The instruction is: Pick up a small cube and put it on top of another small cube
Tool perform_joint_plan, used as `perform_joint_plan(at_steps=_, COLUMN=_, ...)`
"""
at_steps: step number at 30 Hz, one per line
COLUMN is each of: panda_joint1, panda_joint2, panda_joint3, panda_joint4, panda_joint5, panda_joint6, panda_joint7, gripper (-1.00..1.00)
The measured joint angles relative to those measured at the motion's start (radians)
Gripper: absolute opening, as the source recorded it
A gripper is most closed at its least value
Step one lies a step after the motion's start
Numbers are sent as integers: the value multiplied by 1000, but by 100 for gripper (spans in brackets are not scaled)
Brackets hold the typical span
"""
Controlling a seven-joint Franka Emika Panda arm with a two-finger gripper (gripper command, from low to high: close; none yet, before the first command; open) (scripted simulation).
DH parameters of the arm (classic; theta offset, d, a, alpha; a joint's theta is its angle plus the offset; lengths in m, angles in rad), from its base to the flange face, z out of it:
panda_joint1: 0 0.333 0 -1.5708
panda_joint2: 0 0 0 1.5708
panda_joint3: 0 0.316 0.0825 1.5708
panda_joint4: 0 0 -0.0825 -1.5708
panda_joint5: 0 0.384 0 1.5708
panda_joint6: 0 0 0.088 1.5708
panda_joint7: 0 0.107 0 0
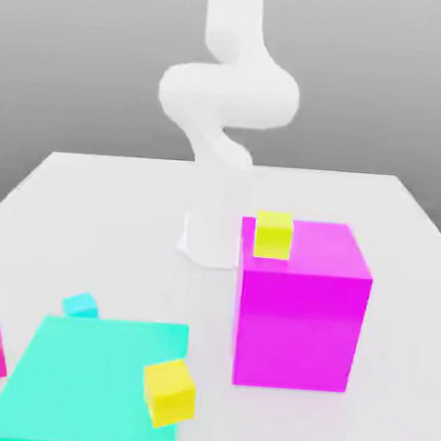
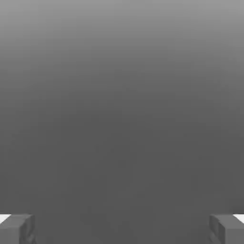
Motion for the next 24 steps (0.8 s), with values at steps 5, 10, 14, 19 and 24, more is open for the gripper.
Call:
perform_joint_plan(at_steps=5, panda_joint1=-11, panda_joint2=182, panda_joint3=-104, panda_joint4=-18, panda_joint5=-49, panda_joint6=65, panda_joint7=-177, gripper=0)
perform_joint_plan(at_steps=10, panda_joint1=-21, panda_joint2=358, panda_joint3=-220, panda_joint4=-35, panda_joint5=-58, panda_joint6=129, panda_joint7=-376, gripper=0)
perform_joint_plan(at_steps=14, panda_joint1=-35, panda_joint2=503, panda_joint3=-311, panda_joint4=-50, panda_joint5=-26, panda_joint6=182, panda_joint7=-563, gripper=0)
perform_joint_plan(at_steps=19, panda_joint1=-101, panda_joint2=695, panda_joint3=-386, panda_joint4=-67, panda_joint5=77, panda_joint6=246, panda_joint7=-840, gripper=0)
perform_joint_plan(at_steps=24, panda_joint1=-216, panda_joint2=892, panda_joint3=-368, panda_joint4=-82, panda_joint5=208, panda_joint6=304, panda_joint7=-1138, gripper=0)
